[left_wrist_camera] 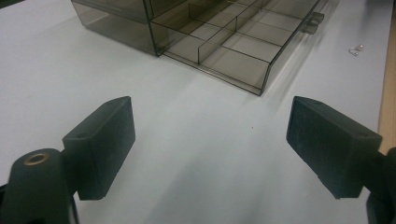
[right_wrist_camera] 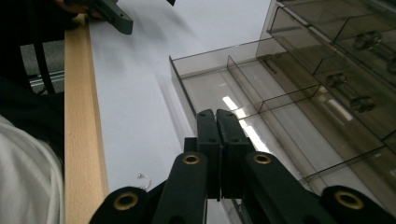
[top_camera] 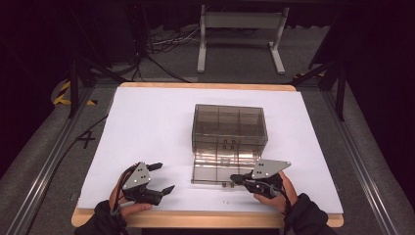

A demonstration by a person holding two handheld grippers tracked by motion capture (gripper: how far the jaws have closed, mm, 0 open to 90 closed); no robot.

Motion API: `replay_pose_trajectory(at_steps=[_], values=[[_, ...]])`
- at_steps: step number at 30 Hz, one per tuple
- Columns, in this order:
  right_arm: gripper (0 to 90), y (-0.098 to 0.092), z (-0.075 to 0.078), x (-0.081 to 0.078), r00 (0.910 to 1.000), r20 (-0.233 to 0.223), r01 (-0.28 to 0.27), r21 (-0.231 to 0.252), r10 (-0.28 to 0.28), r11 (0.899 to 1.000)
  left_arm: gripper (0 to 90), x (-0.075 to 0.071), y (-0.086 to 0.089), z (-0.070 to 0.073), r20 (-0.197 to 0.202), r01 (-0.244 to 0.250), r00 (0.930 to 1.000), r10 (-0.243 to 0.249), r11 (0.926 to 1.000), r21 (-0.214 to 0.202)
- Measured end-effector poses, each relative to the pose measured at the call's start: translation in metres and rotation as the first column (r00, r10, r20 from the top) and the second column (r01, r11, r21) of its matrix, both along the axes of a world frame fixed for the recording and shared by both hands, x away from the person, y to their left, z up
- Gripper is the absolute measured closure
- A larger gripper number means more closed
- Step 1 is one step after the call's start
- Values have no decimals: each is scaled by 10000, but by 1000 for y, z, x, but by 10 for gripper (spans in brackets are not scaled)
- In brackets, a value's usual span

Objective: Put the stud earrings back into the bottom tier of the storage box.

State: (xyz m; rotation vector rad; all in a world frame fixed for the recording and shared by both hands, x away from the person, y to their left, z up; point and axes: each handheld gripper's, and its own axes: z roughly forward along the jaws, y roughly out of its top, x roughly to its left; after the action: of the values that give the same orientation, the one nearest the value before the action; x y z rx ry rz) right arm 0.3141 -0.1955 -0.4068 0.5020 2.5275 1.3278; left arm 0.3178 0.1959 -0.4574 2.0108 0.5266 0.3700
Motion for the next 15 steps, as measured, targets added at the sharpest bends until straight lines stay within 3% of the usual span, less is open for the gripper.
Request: replay_pose_trajectory(at_steps=[5, 15], values=[[895, 0, 6, 4, 9999, 118, 120, 104, -122, 9999, 160, -1, -1, 0, 147, 20, 9999, -23, 9999, 169], [895, -3, 10, 11, 9994, 22, 345, 162, -345, 9993, 160, 1, -3, 0, -124, 21, 9999, -17, 9993, 366]])
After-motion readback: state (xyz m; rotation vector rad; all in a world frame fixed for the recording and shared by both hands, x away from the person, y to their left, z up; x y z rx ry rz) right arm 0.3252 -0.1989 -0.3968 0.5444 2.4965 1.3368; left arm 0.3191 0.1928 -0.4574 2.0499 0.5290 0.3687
